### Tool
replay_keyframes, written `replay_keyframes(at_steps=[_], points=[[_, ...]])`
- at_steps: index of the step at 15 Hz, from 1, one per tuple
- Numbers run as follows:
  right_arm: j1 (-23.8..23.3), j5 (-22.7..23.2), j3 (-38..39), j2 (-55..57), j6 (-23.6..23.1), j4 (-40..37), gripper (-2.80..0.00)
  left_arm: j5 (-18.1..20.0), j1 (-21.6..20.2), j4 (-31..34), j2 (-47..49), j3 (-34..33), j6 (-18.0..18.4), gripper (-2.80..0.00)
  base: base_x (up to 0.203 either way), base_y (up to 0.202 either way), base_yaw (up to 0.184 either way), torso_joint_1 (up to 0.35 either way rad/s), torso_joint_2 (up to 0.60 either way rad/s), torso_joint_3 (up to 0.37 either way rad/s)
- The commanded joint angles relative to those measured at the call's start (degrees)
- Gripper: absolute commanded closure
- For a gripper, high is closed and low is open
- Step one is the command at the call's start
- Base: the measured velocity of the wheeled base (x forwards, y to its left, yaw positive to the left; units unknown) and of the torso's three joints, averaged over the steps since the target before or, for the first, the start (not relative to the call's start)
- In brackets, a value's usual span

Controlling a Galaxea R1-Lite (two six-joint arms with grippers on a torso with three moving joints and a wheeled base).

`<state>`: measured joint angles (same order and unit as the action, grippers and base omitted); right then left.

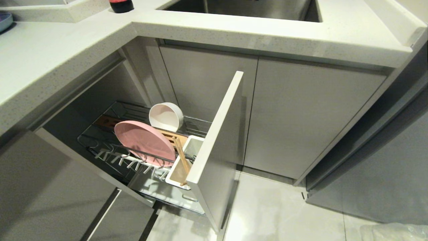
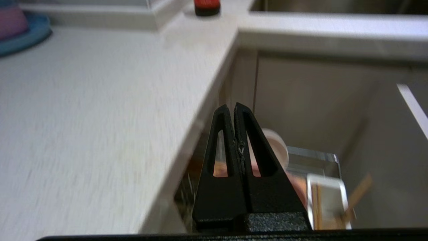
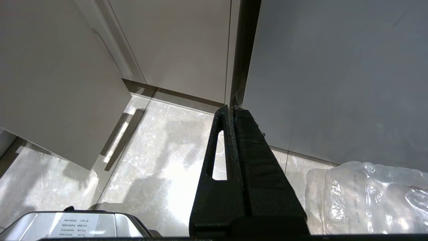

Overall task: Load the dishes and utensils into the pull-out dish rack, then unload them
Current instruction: Take the plate out of the cupboard

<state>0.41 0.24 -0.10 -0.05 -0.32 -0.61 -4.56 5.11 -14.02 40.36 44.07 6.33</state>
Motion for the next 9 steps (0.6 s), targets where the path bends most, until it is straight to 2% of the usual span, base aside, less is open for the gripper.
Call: replay_keyframes(at_steps=[1, 3, 5, 9], points=[[0.0, 0.0, 0.0, 0.0, 0.0, 0.0, 0.0, 3.4, -3.3, 9.9, -10.7, -1.3, -0.1, 0.0, 0.0, 0.0, 0.0, 0.0, 0.0, 0.0], [0.0, 0.0, 0.0, 0.0, 0.0, 0.0, 0.0, 7.7, -7.0, 16.1, -18.0, -5.0, -1.5, 0.0, 0.0, 0.0, 0.0, 0.0, 0.0, 0.0], [0.0, 0.0, 0.0, 0.0, 0.0, 0.0, 0.0, 10.5, -8.5, 18.3, -24.0, -10.7, -3.4, 0.0, 0.0, 0.0, 0.0, 0.0, 0.0, 0.0], [0.0, 0.0, 0.0, 0.0, 0.0, 0.0, 0.0, 11.4, -4.7, 20.4, -31.5, -16.1, -5.8, 0.0, 0.0, 0.0, 0.0, 0.0, 0.0, 0.0]])
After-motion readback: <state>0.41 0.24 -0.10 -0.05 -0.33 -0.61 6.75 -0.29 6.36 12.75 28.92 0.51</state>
